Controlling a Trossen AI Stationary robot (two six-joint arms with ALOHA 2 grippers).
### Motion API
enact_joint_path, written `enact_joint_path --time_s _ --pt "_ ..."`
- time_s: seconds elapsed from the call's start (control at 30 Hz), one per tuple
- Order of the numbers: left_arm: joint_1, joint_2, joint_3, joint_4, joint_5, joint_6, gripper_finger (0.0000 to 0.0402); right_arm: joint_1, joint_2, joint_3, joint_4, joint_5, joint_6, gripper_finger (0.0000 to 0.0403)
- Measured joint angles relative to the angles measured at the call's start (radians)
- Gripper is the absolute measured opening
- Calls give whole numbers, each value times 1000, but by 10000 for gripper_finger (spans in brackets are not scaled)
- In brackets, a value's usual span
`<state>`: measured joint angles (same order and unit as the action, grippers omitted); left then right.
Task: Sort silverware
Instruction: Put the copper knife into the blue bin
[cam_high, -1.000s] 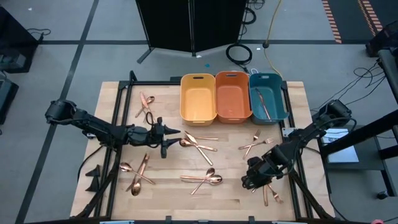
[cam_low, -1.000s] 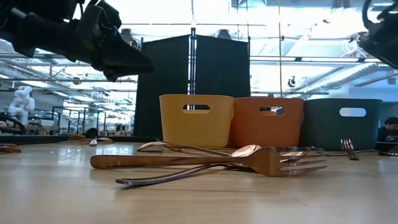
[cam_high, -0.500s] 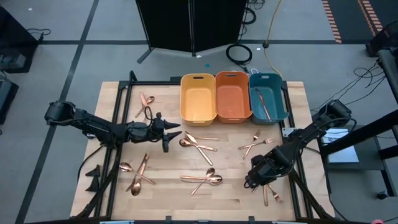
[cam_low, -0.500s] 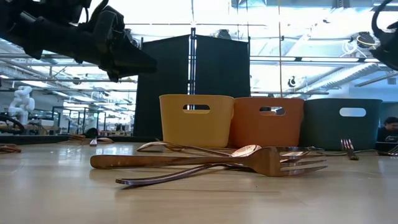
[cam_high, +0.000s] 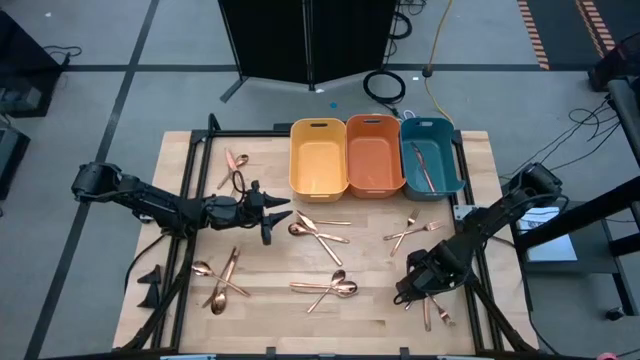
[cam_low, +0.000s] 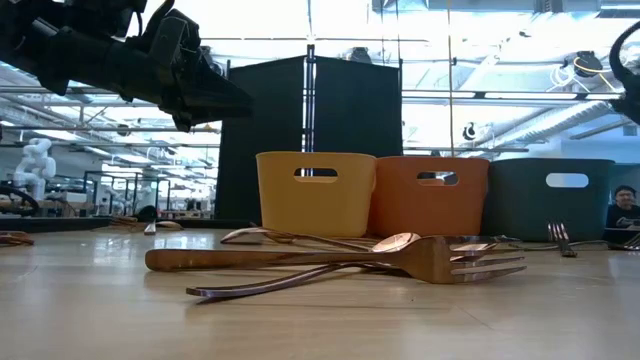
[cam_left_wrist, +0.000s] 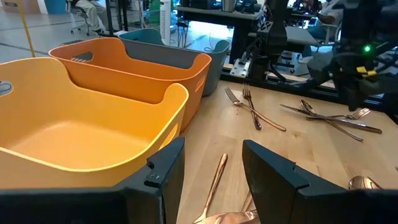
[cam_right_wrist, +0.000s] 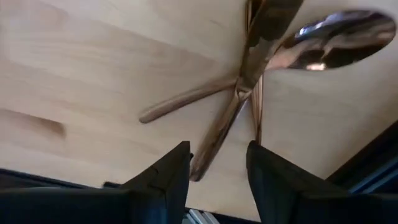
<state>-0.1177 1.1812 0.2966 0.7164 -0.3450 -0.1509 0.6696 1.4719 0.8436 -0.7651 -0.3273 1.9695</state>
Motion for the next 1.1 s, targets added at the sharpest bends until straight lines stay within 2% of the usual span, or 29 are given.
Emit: enact_joint_path --time_s 0.37,0.57,0.93,1.1 --pt "0 0 0 1 1 -1 157 -8 103 -21 86 -109 -104 137" --pt "0 0 0 1 1 -2 157 -18 106 -126 288 -172 -73 137" --pt "0 0 0 0 1 -2 157 -21 111 -136 306 -177 -62 137" --pt "0 0 0 -4 1 -2 157 -29 108 -198 408 -195 -12 137"
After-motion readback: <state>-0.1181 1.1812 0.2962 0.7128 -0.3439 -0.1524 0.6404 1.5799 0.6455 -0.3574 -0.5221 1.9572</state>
